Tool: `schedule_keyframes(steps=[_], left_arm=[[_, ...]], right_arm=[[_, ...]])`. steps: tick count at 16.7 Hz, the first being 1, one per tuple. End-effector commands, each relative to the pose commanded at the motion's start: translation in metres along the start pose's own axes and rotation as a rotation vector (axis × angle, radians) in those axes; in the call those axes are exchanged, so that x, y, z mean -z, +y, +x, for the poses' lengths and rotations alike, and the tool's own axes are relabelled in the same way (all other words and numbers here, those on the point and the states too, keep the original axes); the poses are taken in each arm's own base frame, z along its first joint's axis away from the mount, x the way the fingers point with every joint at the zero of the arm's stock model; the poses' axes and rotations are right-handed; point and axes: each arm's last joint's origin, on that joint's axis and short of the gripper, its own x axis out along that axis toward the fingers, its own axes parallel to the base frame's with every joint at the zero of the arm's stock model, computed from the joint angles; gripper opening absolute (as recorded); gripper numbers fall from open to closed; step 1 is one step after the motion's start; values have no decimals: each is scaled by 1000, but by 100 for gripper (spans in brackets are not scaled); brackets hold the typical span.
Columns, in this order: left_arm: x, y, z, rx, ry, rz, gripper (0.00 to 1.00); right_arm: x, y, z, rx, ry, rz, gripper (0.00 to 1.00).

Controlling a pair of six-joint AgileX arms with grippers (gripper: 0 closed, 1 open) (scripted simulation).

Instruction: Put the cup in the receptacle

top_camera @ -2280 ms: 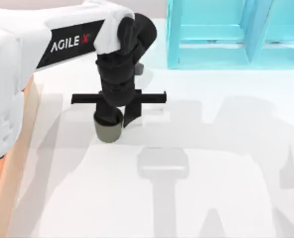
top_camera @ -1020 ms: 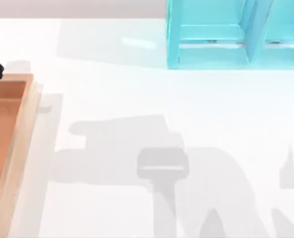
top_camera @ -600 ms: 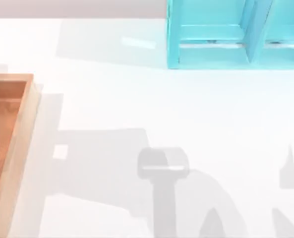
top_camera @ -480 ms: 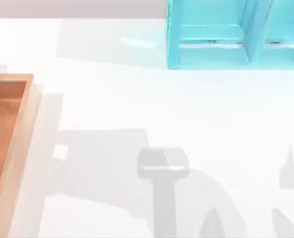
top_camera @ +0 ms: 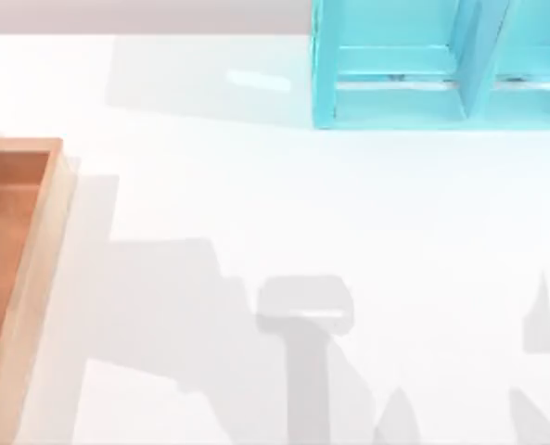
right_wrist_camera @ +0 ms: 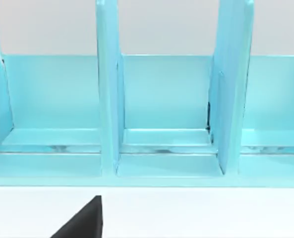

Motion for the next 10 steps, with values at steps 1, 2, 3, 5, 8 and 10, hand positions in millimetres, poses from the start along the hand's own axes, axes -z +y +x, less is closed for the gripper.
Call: schedule_keyframes(steps=[1,2,3,5,8,10], left_arm=[[1,1,9,1,3,0,0],[1,2,14,2,5,0,0],[2,2,17,2,6,0,0],[2,2,17,2,6,0,0],[2,2,17,2,6,0,15],[2,2,17,2,6,0,30]], right_arm=[[0,0,0,0,0,0,100],[0,0,0,0,0,0,100],[0,0,0,0,0,0,100],[0,0,0,0,0,0,100],[0,0,0,0,0,0,100],[0,0,0,0,0,0,100]])
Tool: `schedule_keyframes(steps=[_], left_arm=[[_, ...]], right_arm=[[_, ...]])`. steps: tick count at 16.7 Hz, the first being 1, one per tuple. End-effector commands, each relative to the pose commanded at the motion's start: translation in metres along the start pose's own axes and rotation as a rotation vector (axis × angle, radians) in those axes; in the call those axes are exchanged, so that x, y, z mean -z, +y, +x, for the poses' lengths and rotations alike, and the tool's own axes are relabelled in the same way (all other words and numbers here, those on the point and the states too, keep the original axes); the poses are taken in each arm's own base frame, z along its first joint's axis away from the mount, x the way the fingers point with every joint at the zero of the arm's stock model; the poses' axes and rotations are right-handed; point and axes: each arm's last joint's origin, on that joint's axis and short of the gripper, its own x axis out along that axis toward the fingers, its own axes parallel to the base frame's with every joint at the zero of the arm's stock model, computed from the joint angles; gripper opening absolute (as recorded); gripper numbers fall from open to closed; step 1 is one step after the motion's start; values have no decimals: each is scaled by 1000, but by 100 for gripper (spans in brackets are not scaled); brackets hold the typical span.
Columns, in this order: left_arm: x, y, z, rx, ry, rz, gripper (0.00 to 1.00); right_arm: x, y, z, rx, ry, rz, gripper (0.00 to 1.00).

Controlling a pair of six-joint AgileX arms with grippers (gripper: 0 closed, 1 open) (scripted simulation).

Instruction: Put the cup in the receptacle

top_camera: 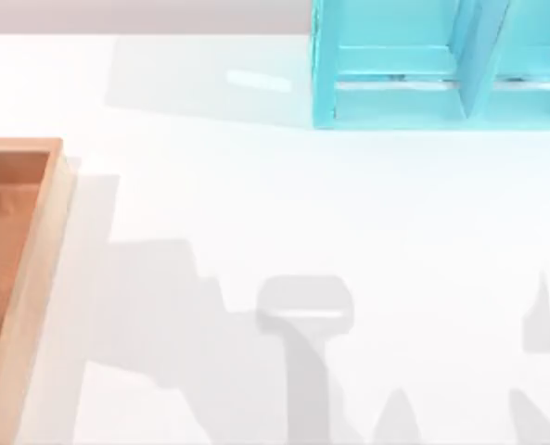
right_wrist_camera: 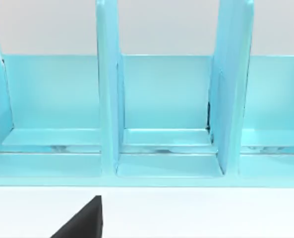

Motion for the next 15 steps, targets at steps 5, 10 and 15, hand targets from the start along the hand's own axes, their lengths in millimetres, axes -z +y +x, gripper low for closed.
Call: schedule_keyframes(steps=[5,10,15], left_arm=[[0,0,0,0,0,0,68],[0,0,0,0,0,0,100],[0,0,0,0,0,0,100]], right_arm=[[0,0,0,0,0,0,100],[0,0,0,0,0,0,100],[0,0,0,0,0,0,100]])
